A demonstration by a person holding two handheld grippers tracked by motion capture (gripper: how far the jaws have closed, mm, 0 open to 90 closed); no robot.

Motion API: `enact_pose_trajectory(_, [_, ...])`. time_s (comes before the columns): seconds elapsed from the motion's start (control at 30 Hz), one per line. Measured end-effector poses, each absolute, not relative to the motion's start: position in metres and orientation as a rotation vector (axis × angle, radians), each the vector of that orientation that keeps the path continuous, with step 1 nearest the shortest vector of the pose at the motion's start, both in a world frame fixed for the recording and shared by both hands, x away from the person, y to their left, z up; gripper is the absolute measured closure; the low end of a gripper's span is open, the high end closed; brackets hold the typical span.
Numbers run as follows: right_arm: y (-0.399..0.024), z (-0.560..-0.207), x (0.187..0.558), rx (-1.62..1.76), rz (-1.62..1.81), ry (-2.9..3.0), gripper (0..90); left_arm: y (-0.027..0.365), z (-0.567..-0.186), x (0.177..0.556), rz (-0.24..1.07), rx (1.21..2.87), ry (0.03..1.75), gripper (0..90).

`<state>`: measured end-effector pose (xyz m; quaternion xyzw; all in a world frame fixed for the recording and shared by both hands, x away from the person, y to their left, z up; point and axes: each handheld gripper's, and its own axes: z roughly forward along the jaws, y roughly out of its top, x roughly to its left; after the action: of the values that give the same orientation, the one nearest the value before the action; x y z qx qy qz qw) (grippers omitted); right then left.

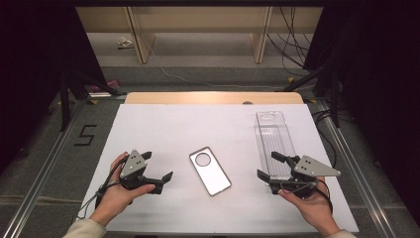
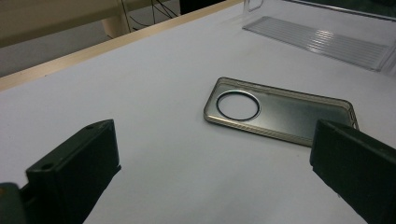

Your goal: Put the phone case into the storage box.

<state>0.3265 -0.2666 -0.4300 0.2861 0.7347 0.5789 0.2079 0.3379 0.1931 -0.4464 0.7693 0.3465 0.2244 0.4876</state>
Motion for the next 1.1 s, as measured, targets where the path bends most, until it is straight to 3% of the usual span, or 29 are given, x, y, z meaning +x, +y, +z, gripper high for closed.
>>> enact_pose_trajectory(0.2, [-0.265,-0.43,0.327,0.81,1.608,2.045,23.4,0.194,-0.447,0.338,0.54,1.867,0.844,1.6])
enact_pose_trajectory(0.3, [-0.263,-0.43,0.326,0.812,1.591,2.075,36.7,0.194,-0.447,0.338,0.532,1.867,0.847,2.1])
enact_pose_trajectory(0.33, [-0.263,-0.43,0.326,0.812,1.591,2.075,36.7,0.194,-0.447,0.338,0.532,1.867,0.847,2.3])
enact_pose_trajectory(0.37, [-0.261,-0.43,0.326,0.806,1.572,2.103,49.7,0.193,-0.447,0.338,0.532,1.867,0.848,2.6])
enact_pose_trajectory(0.43, [-0.256,-0.429,0.325,0.801,1.537,2.139,60.9,0.193,-0.447,0.338,0.536,1.865,0.849,3.1])
enact_pose_trajectory(0.47, [-0.256,-0.429,0.325,0.801,1.537,2.139,60.9,0.193,-0.447,0.338,0.536,1.866,0.849,3.1])
enact_pose_trajectory(0.5, [-0.251,-0.428,0.326,0.786,1.519,2.192,74.3,0.193,-0.447,0.338,0.533,1.867,0.85,3.6])
enact_pose_trajectory(0.6, [-0.243,-0.427,0.328,0.794,1.459,2.241,88.9,0.193,-0.448,0.338,0.532,1.868,0.853,5.3])
enact_pose_trajectory(1.1, [-0.199,-0.448,0.351,0.926,1.155,2.434,90.0,0.19,-0.45,0.339,0.552,1.888,0.855,8.2])
